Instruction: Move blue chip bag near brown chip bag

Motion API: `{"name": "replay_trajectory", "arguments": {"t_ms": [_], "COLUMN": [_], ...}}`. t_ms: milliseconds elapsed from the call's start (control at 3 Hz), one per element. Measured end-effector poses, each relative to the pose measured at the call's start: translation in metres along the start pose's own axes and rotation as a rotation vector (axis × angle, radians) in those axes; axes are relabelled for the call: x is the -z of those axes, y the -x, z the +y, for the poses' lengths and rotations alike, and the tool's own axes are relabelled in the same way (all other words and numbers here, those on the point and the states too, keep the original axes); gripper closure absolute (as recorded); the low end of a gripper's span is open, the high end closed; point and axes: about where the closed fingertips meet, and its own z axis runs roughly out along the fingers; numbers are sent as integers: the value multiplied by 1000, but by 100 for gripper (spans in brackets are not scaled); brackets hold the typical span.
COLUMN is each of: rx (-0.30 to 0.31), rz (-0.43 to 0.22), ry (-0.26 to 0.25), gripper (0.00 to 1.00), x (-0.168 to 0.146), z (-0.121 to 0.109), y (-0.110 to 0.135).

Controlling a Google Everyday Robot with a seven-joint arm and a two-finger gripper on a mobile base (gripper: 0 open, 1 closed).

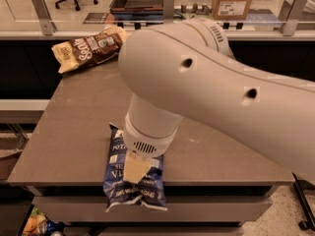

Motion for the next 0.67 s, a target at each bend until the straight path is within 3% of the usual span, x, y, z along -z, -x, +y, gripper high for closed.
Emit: {"name": "replay_trajectory", "arguments": {"t_ms": [333,667], "rx": [1,1], "rz": [0,0], "ry": [-3,-3], "gripper": [88,100], "x": [1,4], "z": [0,0], "y": [1,1]}}
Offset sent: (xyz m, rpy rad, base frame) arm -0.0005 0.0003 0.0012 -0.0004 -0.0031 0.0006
